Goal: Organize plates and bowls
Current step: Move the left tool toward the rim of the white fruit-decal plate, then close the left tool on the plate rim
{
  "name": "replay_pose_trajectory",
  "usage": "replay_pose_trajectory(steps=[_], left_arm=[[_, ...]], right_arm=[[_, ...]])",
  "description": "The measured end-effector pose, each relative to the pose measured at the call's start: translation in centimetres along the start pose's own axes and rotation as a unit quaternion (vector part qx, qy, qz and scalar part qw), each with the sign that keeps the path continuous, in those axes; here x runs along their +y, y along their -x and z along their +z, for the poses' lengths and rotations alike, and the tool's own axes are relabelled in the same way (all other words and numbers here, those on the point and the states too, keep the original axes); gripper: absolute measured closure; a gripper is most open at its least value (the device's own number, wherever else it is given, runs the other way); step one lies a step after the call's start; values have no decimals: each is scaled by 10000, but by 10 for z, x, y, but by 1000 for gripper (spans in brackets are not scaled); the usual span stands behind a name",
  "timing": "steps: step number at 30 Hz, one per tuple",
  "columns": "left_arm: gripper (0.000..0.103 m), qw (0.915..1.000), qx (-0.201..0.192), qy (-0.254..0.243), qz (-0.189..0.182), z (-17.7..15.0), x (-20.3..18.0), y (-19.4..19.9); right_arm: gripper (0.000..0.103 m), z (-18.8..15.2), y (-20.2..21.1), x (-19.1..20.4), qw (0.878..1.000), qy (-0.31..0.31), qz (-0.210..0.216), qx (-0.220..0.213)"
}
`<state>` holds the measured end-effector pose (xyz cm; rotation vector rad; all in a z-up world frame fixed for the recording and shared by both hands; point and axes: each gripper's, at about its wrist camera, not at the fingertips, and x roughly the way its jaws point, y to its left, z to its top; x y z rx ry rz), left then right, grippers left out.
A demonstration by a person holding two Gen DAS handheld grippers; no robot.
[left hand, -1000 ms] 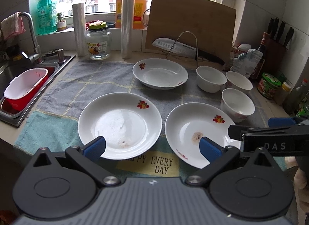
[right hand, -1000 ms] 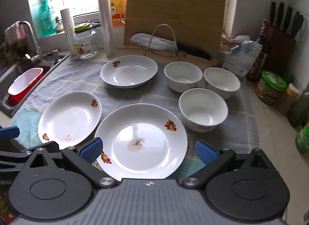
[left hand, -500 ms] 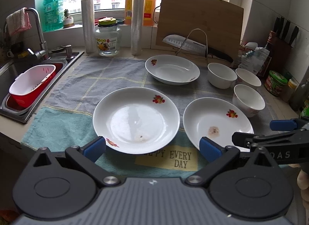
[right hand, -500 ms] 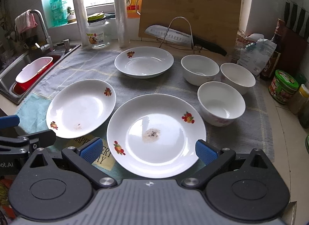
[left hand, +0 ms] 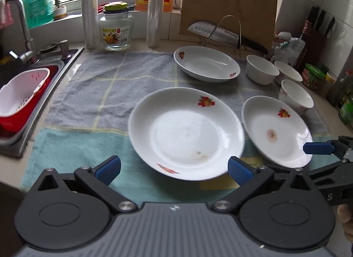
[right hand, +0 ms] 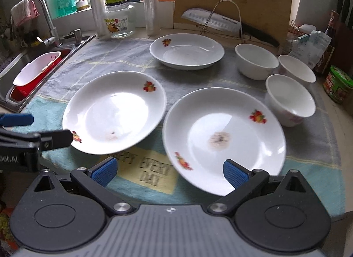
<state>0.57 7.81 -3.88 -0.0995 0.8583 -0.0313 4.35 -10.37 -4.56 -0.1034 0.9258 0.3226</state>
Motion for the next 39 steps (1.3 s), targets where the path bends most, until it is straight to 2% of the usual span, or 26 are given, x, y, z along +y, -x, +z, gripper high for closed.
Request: replay_pose_trajectory(steps=[13,24,31,36,39], left_arm=[[1,9983,161,-404,-376,13,71,-21],[1,9958,327,-469,-720,22,98,-38],[1,9924,525,-626,-916,32,93,-57],[1,9886,626,-732,-1156,45,74,-71],[1,9878,685,-794,-1155,53,62,-85]], right_arm=[[0,-14,-41,74,9996,-136,-113,222],[0,-5,-74,97,9991,64,-292,296],[0,1,-83,95,9996,214,-98,172],[0,2,-85,90,9987,484,112,96],[0,4,-86,88,9983,548,178,126]])
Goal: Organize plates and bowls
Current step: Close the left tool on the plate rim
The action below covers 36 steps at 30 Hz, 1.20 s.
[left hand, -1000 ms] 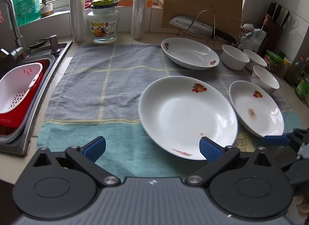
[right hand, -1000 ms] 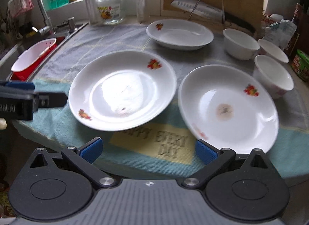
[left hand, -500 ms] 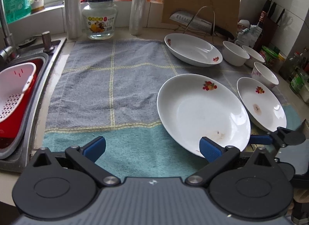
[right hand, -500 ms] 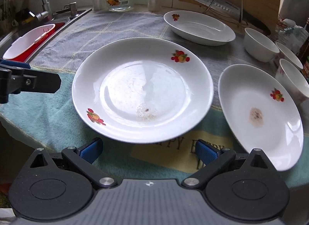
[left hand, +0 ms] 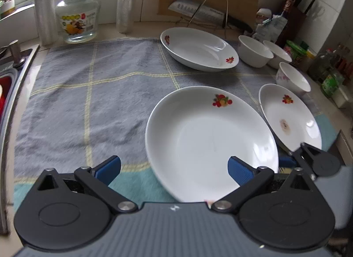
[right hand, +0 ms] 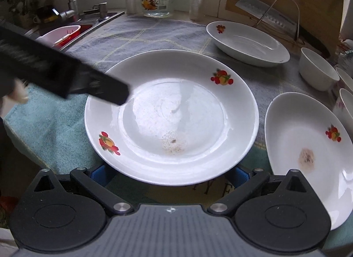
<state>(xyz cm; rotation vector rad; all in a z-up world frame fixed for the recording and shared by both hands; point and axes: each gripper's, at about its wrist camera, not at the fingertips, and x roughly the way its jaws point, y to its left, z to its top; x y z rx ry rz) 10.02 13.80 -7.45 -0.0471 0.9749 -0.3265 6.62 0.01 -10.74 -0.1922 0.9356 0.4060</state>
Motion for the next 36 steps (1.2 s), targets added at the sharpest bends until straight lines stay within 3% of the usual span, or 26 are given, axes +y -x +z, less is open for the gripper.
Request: replay_pose_trajectory(steps=[10,22,31,36], left_arm=[[1,9974,342,-592,-221,30,-18,-44],[1,9864,744,-1299,-677,38,-14,-62],[1,9810,849,-1589,-726,38,-12,-65],[1,9729,932,-2018,-639,36,-17,-67]], right_arm=[[0,-10,3,-4,9994,203,139,-239],[0,-10,3,1,9996,-14,-46,-277],[0,-13,3,1,9994,-26,-61,-354],[0,-13,4,1,9994,-21,-62,-353]])
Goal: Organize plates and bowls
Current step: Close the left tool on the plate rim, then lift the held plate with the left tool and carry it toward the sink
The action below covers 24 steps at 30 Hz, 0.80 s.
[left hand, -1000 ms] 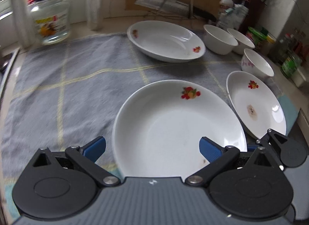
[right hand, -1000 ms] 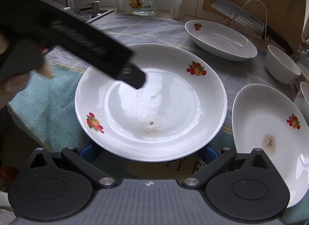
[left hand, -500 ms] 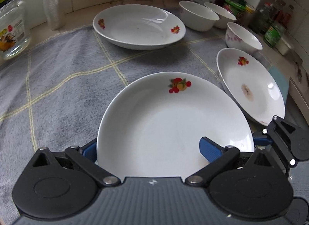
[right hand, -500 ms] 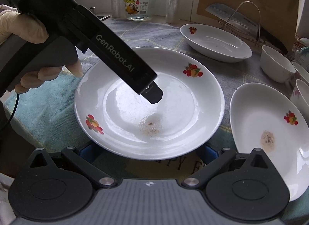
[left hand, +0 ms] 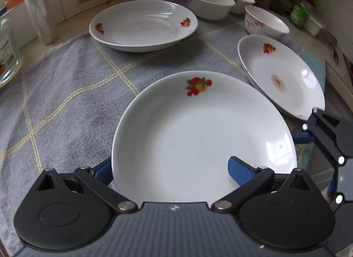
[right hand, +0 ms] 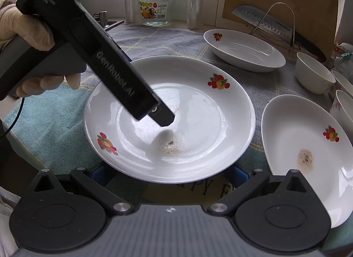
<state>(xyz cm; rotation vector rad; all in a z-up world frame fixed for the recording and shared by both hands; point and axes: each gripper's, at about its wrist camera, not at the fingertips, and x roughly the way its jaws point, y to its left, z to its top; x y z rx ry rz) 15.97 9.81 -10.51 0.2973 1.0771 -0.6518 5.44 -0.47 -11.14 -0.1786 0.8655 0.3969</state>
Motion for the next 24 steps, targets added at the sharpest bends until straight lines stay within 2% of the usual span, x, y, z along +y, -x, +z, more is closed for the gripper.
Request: replay_pose_trajectory(steps=[8,15,18,24], left_arm=[[2,9981,-31,-360,-508,16,12,9],[5,9920,184,-767,-990,32,18,2],[8,9893,322,-896,-1107,37,19,-3],[9,9859,315,-968,-1329,43,23,-5]], right_arm=[[0,-4,6,-4,9999,8,11,-122],[0,-4,5,-3,9999,14,13,-158],[0,-3,4,-1,9999,35,-27,-149],[0,-1,1,1,9998,70,-52,-159]])
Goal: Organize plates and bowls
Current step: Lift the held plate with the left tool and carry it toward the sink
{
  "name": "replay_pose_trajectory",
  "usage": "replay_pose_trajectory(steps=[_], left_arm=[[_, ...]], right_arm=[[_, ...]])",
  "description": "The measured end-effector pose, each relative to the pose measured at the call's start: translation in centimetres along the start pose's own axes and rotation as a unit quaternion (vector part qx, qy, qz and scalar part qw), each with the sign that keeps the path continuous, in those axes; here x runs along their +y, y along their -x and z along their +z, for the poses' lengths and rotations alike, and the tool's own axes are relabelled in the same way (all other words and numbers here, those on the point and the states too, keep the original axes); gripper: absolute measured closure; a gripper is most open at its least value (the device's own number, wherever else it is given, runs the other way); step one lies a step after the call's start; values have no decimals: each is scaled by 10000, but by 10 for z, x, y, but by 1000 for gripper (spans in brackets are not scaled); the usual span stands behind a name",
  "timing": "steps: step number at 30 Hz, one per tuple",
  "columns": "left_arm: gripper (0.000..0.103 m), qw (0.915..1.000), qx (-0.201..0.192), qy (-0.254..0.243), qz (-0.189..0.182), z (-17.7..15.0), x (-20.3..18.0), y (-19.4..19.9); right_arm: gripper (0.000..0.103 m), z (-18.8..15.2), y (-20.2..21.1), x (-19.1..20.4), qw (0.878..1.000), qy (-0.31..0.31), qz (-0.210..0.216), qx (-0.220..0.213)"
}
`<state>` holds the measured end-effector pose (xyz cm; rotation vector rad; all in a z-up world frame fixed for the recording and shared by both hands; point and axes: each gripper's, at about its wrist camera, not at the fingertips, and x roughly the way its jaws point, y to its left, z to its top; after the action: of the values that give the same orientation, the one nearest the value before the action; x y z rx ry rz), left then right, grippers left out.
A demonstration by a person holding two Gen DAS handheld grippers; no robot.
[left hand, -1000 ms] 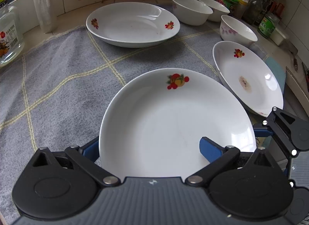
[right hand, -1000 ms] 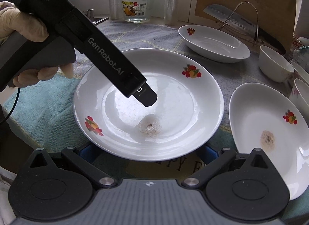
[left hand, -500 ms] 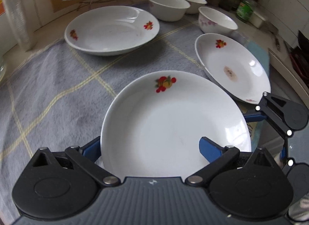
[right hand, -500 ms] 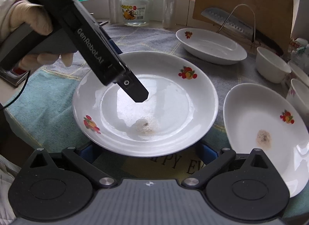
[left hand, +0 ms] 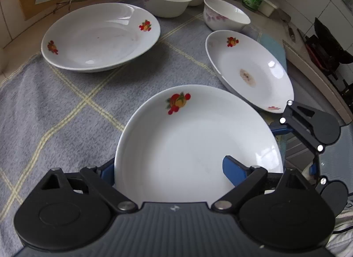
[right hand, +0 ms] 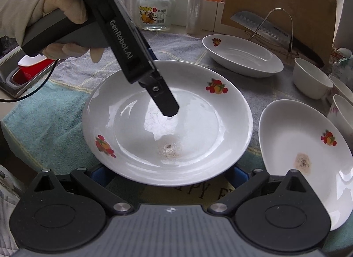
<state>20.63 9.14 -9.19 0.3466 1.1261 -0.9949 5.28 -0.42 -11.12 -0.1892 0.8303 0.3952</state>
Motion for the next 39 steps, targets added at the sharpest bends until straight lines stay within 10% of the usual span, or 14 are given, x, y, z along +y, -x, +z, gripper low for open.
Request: replay_pose_trajectory(steps=[39], left_arm=[[15,9998,-196,41,-92,-7,9,10]], right_arm=[[0,13,9,1,9996,287,4,43]])
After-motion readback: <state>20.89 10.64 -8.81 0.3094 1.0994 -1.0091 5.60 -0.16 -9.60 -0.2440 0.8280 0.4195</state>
